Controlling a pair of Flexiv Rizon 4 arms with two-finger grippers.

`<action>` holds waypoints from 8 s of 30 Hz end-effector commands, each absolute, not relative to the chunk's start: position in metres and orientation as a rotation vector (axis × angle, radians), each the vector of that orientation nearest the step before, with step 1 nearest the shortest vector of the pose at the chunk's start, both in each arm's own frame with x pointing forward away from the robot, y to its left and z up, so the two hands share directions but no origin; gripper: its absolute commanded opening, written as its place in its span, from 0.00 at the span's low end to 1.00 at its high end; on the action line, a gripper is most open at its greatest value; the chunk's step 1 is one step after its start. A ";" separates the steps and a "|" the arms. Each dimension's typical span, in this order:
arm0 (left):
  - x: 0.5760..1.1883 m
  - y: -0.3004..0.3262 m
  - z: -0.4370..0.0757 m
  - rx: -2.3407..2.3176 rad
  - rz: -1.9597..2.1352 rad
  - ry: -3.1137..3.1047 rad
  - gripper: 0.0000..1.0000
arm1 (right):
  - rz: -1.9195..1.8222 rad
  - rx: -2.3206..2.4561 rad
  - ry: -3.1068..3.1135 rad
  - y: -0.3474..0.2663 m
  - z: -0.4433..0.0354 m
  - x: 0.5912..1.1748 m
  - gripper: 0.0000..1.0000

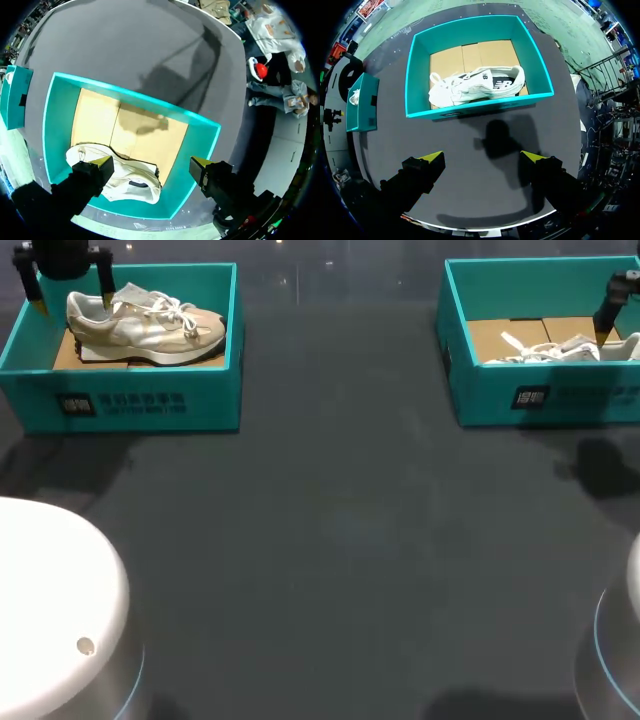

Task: Take the shoe out of the shoebox, open the shoe tongue, remove and reinsert the insole, then place the shoe into the shoebox

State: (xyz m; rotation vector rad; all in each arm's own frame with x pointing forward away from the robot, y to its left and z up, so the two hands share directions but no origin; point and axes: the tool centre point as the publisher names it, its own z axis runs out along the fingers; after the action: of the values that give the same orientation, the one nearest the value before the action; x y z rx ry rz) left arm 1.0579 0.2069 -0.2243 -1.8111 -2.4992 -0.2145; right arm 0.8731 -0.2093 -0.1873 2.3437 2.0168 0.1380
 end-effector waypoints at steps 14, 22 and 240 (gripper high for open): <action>1.132 0.224 -0.241 -1.983 -0.011 -2.388 1.00 | 0.138 2.344 2.015 -0.209 -0.188 0.873 1.00; 1.158 0.250 -0.265 -2.079 0.007 -2.317 1.00 | 0.138 2.344 2.015 -0.209 -0.188 0.873 1.00; 0.696 -0.104 -0.359 -2.181 -0.255 -2.112 0.00 | 0.138 2.344 2.015 -0.209 -0.188 0.873 1.00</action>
State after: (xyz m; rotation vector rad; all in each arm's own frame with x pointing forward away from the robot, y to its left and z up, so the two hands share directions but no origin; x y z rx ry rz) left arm 0.6969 -0.1008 -0.3524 -2.1782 -2.1142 -0.2465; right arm 0.8731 -0.2094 -0.1874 2.3440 2.0166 0.1382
